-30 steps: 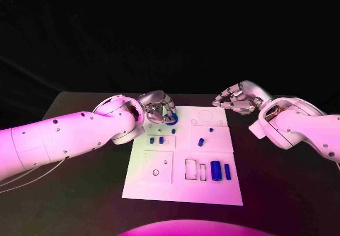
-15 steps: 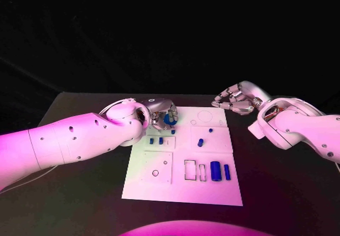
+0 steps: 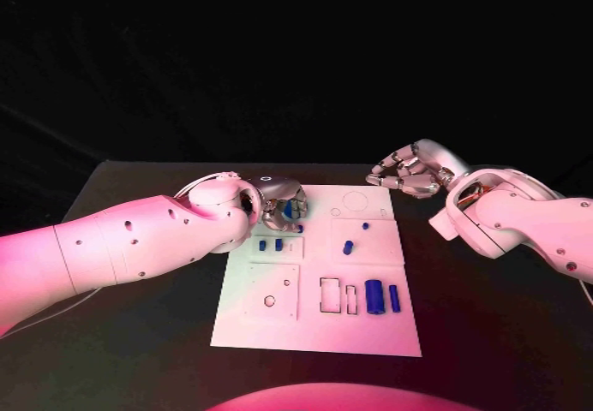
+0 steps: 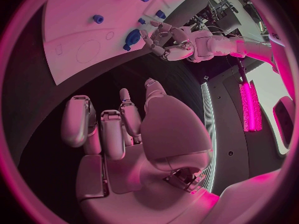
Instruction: Assemble the parts on the task board
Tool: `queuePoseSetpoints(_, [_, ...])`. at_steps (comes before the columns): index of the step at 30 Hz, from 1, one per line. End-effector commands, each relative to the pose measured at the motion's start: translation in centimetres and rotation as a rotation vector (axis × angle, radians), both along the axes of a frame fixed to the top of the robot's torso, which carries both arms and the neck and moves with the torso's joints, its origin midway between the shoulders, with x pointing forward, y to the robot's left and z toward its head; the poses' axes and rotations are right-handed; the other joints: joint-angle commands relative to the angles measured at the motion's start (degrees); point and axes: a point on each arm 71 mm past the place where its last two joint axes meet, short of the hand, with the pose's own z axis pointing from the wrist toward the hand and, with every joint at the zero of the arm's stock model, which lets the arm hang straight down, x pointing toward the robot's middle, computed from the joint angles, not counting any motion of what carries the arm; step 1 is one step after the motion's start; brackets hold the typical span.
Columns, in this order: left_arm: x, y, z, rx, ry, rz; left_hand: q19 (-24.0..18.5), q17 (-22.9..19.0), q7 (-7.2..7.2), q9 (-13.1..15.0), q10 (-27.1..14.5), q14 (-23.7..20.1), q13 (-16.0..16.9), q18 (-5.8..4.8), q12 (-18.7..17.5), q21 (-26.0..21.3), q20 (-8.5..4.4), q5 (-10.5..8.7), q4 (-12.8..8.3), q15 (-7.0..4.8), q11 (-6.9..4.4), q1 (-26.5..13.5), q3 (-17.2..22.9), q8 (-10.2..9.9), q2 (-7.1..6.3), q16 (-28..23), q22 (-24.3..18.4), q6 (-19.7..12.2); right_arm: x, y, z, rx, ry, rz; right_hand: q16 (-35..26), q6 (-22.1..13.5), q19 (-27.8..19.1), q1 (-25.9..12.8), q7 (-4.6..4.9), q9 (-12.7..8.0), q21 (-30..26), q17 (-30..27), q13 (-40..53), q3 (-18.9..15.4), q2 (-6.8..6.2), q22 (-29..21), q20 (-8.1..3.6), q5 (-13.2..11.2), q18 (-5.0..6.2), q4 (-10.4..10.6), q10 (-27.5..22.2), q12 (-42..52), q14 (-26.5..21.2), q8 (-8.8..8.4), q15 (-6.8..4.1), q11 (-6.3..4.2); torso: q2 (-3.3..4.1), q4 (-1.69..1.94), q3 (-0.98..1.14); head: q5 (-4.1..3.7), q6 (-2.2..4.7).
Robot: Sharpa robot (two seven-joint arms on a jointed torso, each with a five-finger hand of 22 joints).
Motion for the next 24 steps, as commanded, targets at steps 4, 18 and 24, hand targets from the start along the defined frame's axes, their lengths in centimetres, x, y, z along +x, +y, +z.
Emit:
queuePoseSetpoints(4, [-0.09, -0.27, -0.43, 0.024, 0.039, -0.029, -0.55, 1.02, 0.09, -0.43, 1.1, 0.78, -0.72, 0.73, -0.45, 0.92, 0.02, 0.06, -0.56, -0.02, 0.02, 0.47, 0.63, -0.51, 0.97, 1.39, 0.52, 1.12, -0.02, 0.06, 0.06, 0.002, -0.01, 0.001, -0.24, -0.43, -0.25, -0.13, -0.05, -0.04, -0.25, 5.08, -0.05, -0.18, 0.51, 0.49, -0.27, 0.24, 0.79, 0.1, -0.49, -0.2, 3.6, 0.3, -0.42, -0.07, -0.02, -0.02, 0.05, 0.0, -0.17])
queuePoseSetpoints(18, [0.18, -0.4, -1.17, 0.019, 0.05, -0.013, -0.88, 5.85, 0.09, -1.88, 4.85, 3.4, -3.16, 0.74, -2.14, 4.58, -0.34, 0.11, -2.15, -0.37, -0.36, 1.93, 4.75, -2.13, 1.73, 6.56, 2.93, 4.27, -0.06, 0.0, 0.07, 0.0, -0.008, -0.001, -0.26, -0.44, -0.26, -0.07, -0.06, -0.04, -0.28, 5.05, -0.01, -0.18, 0.58, 0.48, -0.27, 0.28, 0.79, 0.11, -0.45, -0.16, 3.59, 0.33, -0.43, -0.07, -0.1, 0.04, 0.08, 0.02, -0.21])
queuePoseSetpoints(24, [0.25, -0.37, -1.26, 0.017, 0.055, -0.007, -1.13, 5.89, 0.18, -2.19, 5.12, 3.43, -3.59, 0.74, -2.62, 5.18, -0.3, 0.08, -2.31, -0.32, -0.29, 1.65, 5.35, -2.6, 1.67, 6.95, 3.36, 4.54, -0.07, 0.01, 0.07, 0.0, -0.009, -0.001, -0.25, -0.43, -0.19, 0.0, -0.07, -0.04, -0.19, 5.09, 0.15, -0.18, 0.65, 0.56, -0.27, 0.32, 0.77, 0.1, -0.31, -0.01, 3.6, 0.37, -0.43, -0.08, -0.03, 0.03, 0.09, -0.07, -0.28])
